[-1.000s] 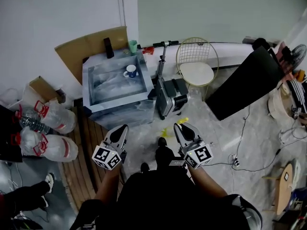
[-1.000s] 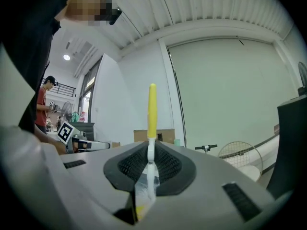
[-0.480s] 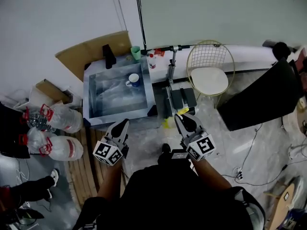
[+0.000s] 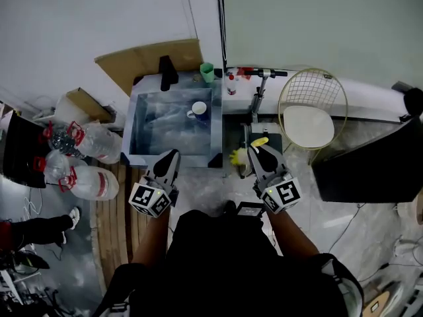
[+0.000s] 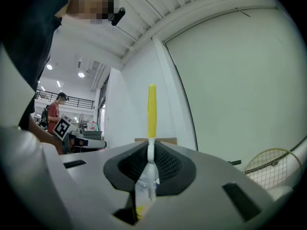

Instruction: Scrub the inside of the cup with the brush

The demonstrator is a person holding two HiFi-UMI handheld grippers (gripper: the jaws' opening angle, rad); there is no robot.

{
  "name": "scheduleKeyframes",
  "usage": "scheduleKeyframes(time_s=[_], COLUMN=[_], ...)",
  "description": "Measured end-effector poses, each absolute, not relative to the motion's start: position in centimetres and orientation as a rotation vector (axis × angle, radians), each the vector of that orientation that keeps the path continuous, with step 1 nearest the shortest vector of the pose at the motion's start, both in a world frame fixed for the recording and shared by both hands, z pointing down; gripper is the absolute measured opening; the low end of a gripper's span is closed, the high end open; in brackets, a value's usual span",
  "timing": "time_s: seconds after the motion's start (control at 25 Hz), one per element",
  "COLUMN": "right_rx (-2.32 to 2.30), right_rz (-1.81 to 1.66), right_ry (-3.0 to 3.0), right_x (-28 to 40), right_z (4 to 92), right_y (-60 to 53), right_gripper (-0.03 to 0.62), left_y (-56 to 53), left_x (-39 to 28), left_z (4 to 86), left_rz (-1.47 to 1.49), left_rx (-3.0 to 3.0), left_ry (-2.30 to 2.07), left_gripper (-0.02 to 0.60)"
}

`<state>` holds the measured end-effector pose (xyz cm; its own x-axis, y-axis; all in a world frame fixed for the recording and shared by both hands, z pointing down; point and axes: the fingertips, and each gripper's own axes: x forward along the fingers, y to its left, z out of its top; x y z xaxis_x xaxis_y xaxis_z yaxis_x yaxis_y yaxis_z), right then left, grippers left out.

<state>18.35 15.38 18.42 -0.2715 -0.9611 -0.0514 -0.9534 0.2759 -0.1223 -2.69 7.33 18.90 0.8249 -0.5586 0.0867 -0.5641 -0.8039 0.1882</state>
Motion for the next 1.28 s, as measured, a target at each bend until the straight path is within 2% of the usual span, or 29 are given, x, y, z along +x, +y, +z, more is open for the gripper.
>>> scheduleKeyframes(time_s=[0.32,0.88,1.2,1.28], right_rx=[-1.814,-1.901,-1.942,-1.934], right_rz=[-0.078,-0.091,-0.101,-0.099], right_ry=[2.437,2.464,2.474,2.480], right_x=[19.0,17.5,15.7,15.5], right_z=[19.1,20.0,19.8,20.8], right_y=[10.9,-1.2,-8.1,-10.0], right_gripper=[0.048,0.049,0.049,0.048], left_y=[2.3,-13.0,-17.7,-18.8], left_x=[-3.0,-3.3,-2.1,-1.6], left_z=[19.9,24.9,30.7,32.9], left_rz=[0.079,0.218,0.585,0.656], left_rx=[2.781,2.789,2.873,2.891], left_ry=[-0.881,-0.769,-0.469,-0.388], left_gripper=[0.017,0.017,0.018,0.041])
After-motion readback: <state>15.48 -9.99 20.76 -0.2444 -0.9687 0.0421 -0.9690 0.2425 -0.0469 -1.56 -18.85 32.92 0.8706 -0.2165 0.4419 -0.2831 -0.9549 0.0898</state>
